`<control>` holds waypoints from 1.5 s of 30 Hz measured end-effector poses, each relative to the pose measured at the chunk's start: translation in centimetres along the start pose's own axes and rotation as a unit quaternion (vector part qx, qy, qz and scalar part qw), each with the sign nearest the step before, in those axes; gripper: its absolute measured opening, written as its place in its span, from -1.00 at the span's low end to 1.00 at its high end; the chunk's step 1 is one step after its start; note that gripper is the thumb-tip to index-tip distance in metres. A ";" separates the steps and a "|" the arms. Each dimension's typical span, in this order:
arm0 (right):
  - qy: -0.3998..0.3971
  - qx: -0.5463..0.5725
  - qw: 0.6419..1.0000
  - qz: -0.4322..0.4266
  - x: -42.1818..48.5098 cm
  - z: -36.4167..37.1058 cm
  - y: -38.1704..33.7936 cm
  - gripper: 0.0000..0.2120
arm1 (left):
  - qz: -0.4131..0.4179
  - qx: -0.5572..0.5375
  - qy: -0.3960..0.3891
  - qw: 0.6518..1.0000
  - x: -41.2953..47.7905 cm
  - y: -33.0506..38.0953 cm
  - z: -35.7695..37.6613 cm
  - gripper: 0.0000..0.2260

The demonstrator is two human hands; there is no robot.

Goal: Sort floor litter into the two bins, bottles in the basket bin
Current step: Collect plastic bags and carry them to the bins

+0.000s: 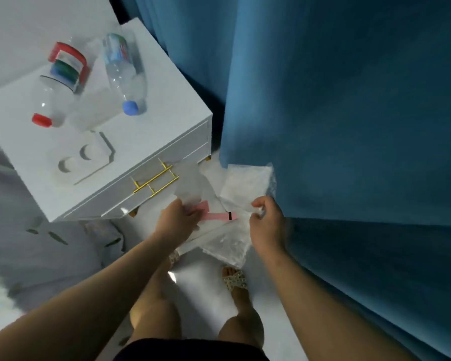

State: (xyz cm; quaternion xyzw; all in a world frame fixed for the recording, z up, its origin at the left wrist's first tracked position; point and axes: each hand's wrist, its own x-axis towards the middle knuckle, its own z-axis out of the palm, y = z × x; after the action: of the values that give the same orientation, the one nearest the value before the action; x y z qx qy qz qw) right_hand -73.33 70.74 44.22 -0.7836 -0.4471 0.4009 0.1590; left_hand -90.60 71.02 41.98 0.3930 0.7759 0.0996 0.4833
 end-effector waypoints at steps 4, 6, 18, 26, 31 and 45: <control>0.062 0.054 0.994 0.077 -2.9 0.5 -1.6 -0.75 | 0.039 0.073 -0.074 0.994 -0.6 1.9 -2.4 -0.90; 0.088 0.078 0.987 0.114 -4.6 1.2 -2.4 -0.74 | 0.067 0.115 -0.106 0.985 -1.0 2.9 -3.9 -0.92; 0.265 0.238 0.884 0.304 -16.3 0.6 -0.8 -0.71 | 0.210 0.308 -0.273 0.887 -7.7 5.5 -2.4 -0.81; 0.413 0.353 0.730 0.414 -26.2 -1.0 4.8 -0.68 | 0.346 0.431 -0.354 0.755 -16.6 5.7 5.6 -0.81; 0.483 0.397 0.646 0.438 -32.2 -1.8 7.9 -0.71 | 0.407 0.462 -0.390 0.684 -23.0 4.2 10.0 -0.76; 0.582 0.429 0.506 0.471 -46.9 -3.6 18.6 -0.72 | 0.487 0.526 -0.456 0.527 -39.6 -2.6 21.3 -0.80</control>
State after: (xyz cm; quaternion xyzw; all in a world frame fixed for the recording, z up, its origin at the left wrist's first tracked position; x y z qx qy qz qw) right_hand -73.01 22.12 57.94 -0.7720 0.4070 0.0138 0.4881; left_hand -65.38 36.51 56.27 0.8847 0.0498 -0.2997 0.3535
